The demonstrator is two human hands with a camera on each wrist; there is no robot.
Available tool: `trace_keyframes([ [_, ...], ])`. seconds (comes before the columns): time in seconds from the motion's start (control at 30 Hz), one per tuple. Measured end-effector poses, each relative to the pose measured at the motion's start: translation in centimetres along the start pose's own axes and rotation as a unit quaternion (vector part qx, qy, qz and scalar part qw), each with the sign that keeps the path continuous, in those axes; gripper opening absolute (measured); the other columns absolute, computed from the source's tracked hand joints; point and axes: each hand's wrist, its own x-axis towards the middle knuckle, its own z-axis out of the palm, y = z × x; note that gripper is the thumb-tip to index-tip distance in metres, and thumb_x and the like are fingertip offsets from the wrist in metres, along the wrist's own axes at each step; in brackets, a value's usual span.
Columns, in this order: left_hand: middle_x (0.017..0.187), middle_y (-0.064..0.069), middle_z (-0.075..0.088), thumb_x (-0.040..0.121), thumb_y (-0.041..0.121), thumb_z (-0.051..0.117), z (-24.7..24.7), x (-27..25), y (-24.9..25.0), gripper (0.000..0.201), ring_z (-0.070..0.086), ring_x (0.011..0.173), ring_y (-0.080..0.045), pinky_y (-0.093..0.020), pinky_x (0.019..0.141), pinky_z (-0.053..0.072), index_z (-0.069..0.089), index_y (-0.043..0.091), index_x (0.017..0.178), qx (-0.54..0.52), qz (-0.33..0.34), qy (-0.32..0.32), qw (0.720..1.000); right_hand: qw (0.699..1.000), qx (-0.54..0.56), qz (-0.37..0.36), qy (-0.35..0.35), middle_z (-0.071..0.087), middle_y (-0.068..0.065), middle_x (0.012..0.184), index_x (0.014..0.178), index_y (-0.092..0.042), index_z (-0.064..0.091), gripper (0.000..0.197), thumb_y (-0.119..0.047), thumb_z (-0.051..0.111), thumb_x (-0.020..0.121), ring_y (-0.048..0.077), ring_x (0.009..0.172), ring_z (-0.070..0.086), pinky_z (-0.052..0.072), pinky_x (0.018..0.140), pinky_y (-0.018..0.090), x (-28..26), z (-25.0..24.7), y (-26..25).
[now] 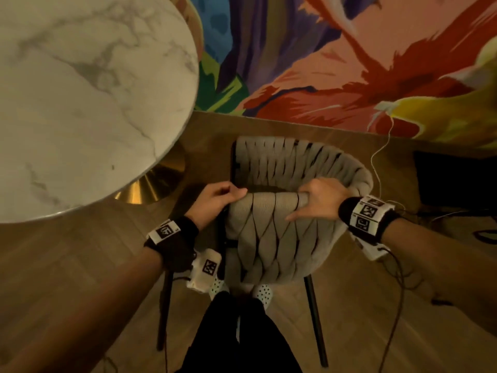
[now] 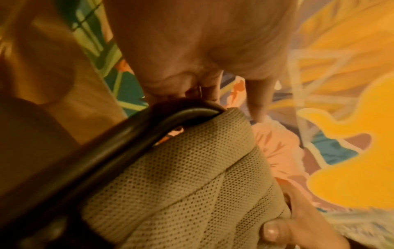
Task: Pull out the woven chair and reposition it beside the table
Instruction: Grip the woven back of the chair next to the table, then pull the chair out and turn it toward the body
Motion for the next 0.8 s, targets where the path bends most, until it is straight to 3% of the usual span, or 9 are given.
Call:
trace_keyframes([
  [0.1, 0.1, -0.005, 0.068, 0.077, 0.024, 0.074, -0.3, -0.1, 1.1, 0.028, 0.065, 0.093, -0.009, -0.02, 0.083, 0.052, 0.066, 0.008, 0.099, 0.106, 0.08, -0.014, 0.991, 0.999, -0.022, 0.003, 0.037, 0.063, -0.004, 0.068, 0.077, -0.023, 0.065, 0.067, -0.086, 0.056, 0.056, 0.013, 0.064, 0.056, 0.048, 0.058, 0.033, -1.6, -1.6, -0.2],
  [0.2, 0.102, -0.001, 0.067, 0.068, 0.021, 0.081, -0.2, -0.2, 0.3, 0.037, 0.065, 0.093, -0.012, -0.023, 0.082, 0.055, 0.065, 0.015, 0.101, 0.16, 0.101, -0.031, 0.981, 0.999, -0.002, 0.021, 0.026, 0.062, -0.005, 0.074, 0.083, -0.023, 0.063, 0.054, -0.074, 0.062, 0.065, 0.013, 0.067, 0.057, 0.053, 0.061, 0.036, -2.5, -0.6, -0.2],
  [0.3, 0.099, -0.002, 0.065, 0.062, 0.024, 0.084, 0.1, 0.0, -2.9, 0.039, 0.064, 0.088, -0.017, -0.032, 0.08, 0.055, 0.065, 0.02, 0.095, 0.2, 0.082, -0.033, 0.976, 0.999, -0.013, 0.042, -0.014, 0.064, 0.002, 0.086, 0.09, -0.019, 0.058, 0.044, -0.058, 0.067, 0.072, 0.021, 0.077, 0.061, 0.054, 0.066, 0.038, -2.1, 3.0, -0.7],
  [0.37, 0.096, -0.001, 0.064, 0.059, 0.024, 0.085, 0.7, -0.2, -5.5, 0.037, 0.063, 0.087, -0.016, -0.032, 0.078, 0.054, 0.066, 0.02, 0.091, 0.215, 0.067, -0.026, 0.974, 0.997, -0.03, 0.053, -0.041, 0.065, 0.007, 0.092, 0.092, -0.018, 0.055, 0.046, -0.057, 0.068, 0.07, 0.026, 0.085, 0.062, 0.051, 0.067, 0.036, -1.5, 6.2, -1.0],
  [0.53, 0.099, 0.002, 0.06, 0.058, 0.028, 0.084, 1.6, -2.1, -11.3, 0.038, 0.057, 0.088, -0.011, -0.017, 0.073, 0.042, 0.064, 0.022, 0.089, 0.285, -0.007, -0.061, 0.956, 0.991, -0.051, 0.006, -0.12, 0.066, 0.011, 0.105, 0.105, -0.014, 0.059, 0.052, -0.051, 0.067, 0.069, 0.031, 0.094, 0.064, 0.05, 0.073, 0.035, -1.7, 13.2, -2.2],
  [0.67, 0.095, 0.012, 0.056, 0.05, 0.044, 0.078, 2.5, -4.8, -13.5, 0.041, 0.052, 0.083, -0.001, -0.015, 0.07, 0.038, 0.056, 0.037, 0.084, 0.266, -0.045, -0.062, 0.961, 0.987, -0.044, -0.006, -0.156, 0.063, 0.015, 0.112, 0.109, -0.009, 0.057, 0.056, -0.045, 0.07, 0.068, 0.034, 0.1, 0.061, 0.049, 0.078, 0.037, -2.3, 17.1, -3.4],
  [0.73, 0.1, 0.01, 0.057, 0.055, 0.046, 0.075, 3.4, -5.8, -14.3, 0.048, 0.055, 0.09, -0.008, -0.02, 0.074, 0.041, 0.061, 0.03, 0.098, 0.31, -0.062, -0.062, 0.947, 0.986, -0.038, -0.007, -0.163, 0.062, 0.016, 0.111, 0.108, -0.008, 0.056, 0.056, -0.043, 0.07, 0.067, 0.035, 0.099, 0.061, 0.052, 0.08, 0.04, -2.7, 18.7, -3.7],
  [0.8, 0.111, 0.0, 0.062, 0.065, 0.043, 0.069, 4.0, -6.4, -15.1, 0.052, 0.058, 0.103, -0.019, -0.028, 0.083, 0.046, 0.062, 0.02, 0.111, 0.366, -0.072, -0.075, 0.925, 0.986, -0.042, -0.016, -0.161, 0.062, 0.016, 0.11, 0.106, -0.008, 0.057, 0.052, -0.04, 0.069, 0.068, 0.036, 0.098, 0.06, 0.052, 0.082, 0.041, -3.1, 20.1, -4.0],
])
